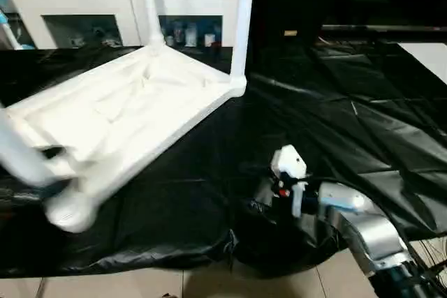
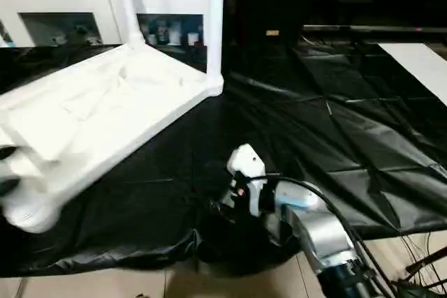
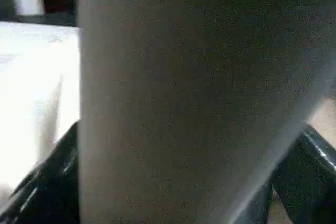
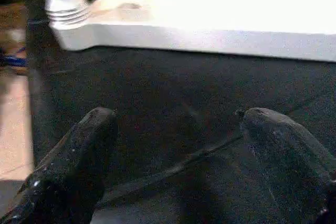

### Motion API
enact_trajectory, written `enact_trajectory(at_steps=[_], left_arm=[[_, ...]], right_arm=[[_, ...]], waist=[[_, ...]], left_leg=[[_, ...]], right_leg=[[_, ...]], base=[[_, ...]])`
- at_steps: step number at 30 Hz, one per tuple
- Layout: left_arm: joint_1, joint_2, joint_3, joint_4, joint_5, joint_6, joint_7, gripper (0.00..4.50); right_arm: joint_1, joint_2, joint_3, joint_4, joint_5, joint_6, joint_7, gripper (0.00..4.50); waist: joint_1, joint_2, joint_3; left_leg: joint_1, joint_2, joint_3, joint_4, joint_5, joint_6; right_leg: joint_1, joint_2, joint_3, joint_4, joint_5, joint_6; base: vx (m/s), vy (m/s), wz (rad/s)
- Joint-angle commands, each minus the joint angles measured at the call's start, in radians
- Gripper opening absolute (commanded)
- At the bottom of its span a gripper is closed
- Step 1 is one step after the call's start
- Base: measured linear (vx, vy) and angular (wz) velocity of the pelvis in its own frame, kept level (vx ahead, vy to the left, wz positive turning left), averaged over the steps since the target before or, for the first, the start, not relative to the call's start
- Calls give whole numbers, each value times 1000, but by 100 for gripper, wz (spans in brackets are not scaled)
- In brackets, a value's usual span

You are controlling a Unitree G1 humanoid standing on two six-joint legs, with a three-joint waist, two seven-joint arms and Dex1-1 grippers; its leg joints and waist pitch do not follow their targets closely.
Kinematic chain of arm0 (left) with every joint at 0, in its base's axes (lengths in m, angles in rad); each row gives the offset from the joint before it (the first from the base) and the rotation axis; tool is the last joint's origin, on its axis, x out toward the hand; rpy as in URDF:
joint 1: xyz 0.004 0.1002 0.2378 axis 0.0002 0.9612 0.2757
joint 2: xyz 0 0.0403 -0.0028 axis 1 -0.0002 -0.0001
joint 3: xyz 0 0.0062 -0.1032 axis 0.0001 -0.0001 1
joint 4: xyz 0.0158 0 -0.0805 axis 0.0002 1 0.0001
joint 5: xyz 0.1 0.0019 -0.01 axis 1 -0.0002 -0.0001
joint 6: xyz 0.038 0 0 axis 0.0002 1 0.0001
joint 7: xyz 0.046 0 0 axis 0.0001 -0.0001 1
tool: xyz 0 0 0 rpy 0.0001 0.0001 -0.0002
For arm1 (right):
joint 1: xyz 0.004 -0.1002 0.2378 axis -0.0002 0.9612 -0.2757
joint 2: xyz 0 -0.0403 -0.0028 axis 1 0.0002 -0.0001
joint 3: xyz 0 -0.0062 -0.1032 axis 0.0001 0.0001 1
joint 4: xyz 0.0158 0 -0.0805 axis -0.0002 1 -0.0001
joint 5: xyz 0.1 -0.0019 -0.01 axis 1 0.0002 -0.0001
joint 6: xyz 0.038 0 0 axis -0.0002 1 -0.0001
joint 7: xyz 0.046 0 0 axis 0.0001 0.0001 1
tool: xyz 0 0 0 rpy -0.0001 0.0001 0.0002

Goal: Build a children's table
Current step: Rotate table base

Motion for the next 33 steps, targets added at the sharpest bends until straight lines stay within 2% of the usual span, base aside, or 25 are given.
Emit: enact_trajectory(at_steps=[1,2,4,6,7,9,10,11,13,17,20,21,23,24,25,27,29,32,33], left_arm=[[-37,-32,-74,-85,23,18,40,448],[-54,-58,-113,-118,27,32,56,448],[-74,-84,-146,-139,41,37,77,448],[-105,-126,-188,-156,79,18,106,448],[-134,-161,-214,-154,108,0,135,448],[-177,-209,-254,-148,140,-19,160,448],[-228,-260,-307,-143,180,-40,188,448],[-228,-260,-307,-143,180,-40,188,448],[-277,-310,-352,-136,199,-43,209,448],[-396,-440,-455,-72,271,-75,249,448],[-449,-500,-504,-15,335,-107,282,448],[-460,-512,-512,-1,347,-113,291,448],[-508,-565,-536,79,408,-160,360,448],[-546,-599,-552,152,467,-208,423,448],[-546,-599,-553,153,467,-209,424,448],[-571,-599,-564,219,531,-252,477,448],[-575,-596,-559,234,538,-253,491,448],[-576,-582,-539,255,551,-260,518,448],[-548,-558,-537,224,547,-244,492,448]], right_arm=[[-42,14,-25,63,-57,-12,-106,414],[-61,29,-43,99,-73,-19,-158,414],[-74,41,-57,121,-74,-20,-188,414],[-79,49,-65,123,-63,-14,-189,414],[-81,52,-64,124,-64,-15,-190,414],[-86,55,-60,133,-75,-21,-202,414],[-94,59,-60,151,-81,-31,-217,414],[-94,59,-60,151,-81,-31,-217,414],[-101,63,-60,167,-85,-40,-223,414],[-110,58,-67,184,-91,-50,-231,414],[-110,52,-79,182,-91,-48,-240,414],[-111,50,-82,182,-92,-48,-242,414],[-115,46,-93,195,-95,-58,-249,414],[-119,41,-100,205,-97,-66,-255,414],[-119,41,-101,205,-97,-66,-256,414],[-123,38,-113,209,-95,-68,-265,414],[-125,36,-117,211,-94,-69,-266,414],[-129,30,-121,222,-97,-78,-268,414],[-130,27,-124,230,-99,-84,-269,414]], waist=[[-4,28,-51],[-7,27,-51],[-7,25,-52],[-10,13,-56],[-11,16,-57],[-9,12,-60],[-11,8,-62],[-9,9,-62],[-10,10,-62],[-10,7,-67],[-8,6,-70],[-8,3,-72],[-9,6,-71],[-9,6,-72],[-10,7,-70],[-8,6,-71],[-11,3,-71],[-14,5,-72],[-14,5,-72]], left_leg=[[16,34,-21,-89,-351,-44],[14,35,-21,-90,-343,-46],[19,32,-21,-88,-338,-52],[12,30,-21,-85,-307,-41],[7,30,-21,-84,-279,-32],[10,29,-19,-79,-242,-22],[4,29,-19,-78,-219,-18],[6,30,-19,-78,-216,-18],[5,29,-18,-76,-213,-16],[3,26,-16,-71,-190,-7],[1,26,-17,-67,-160,5],[-4,26,-18,-66,-146,10],[-4,25,-17,-65,-145,20],[-1,24,-17,-63,-156,19],[2,24,-17,-64,-175,18],[-3,25,-20,-65,-180,17],[-7,24,-22,-66,-178,15],[-4,25,-21,-64,-176,22],[-4,27,-21,-64,-175,23]], right_leg=[[28,-54,43,-69,-262,-213],[29,-53,44,-69,-259,-208],[26,-54,44,-71,-268,-205],[36,-50,44,-67,-234,-193],[39,-51,44,-64,-204,-192],[38,-50,44,-64,-166,-196],[43,-50,43,-60,-142,-200],[42,-50,43,-61,-144,-199],[42,-50,42,-61,-141,-204],[48,-50,42,-62,-117,-206],[51,-50,41,-60,-73,-210],[56,-52,41,-55,-52,-215],[54,-50,40,-59,-48,-217],[55,-49,39,-60,-61,-214],[52,-49,38,-67,-89,-208],[56,-51,38,-67,-107,-201],[61,-53,37,-65,-115,-194],[56,-52,37,-65,-110,-207],[55,-54,37,-64,-104,-217]], base=[[0,0,0],[0,0,0],[0,0,0],[0,0,0],[0,0,0],[0,0,0],[0,0,0],[0,0,0],[0,0,0],[0,0,0],[0,0,0],[0,0,0],[0,0,0],[0,0,0],[0,0,0],[0,0,0],[0,0,0],[0,0,0],[0,0,0]])
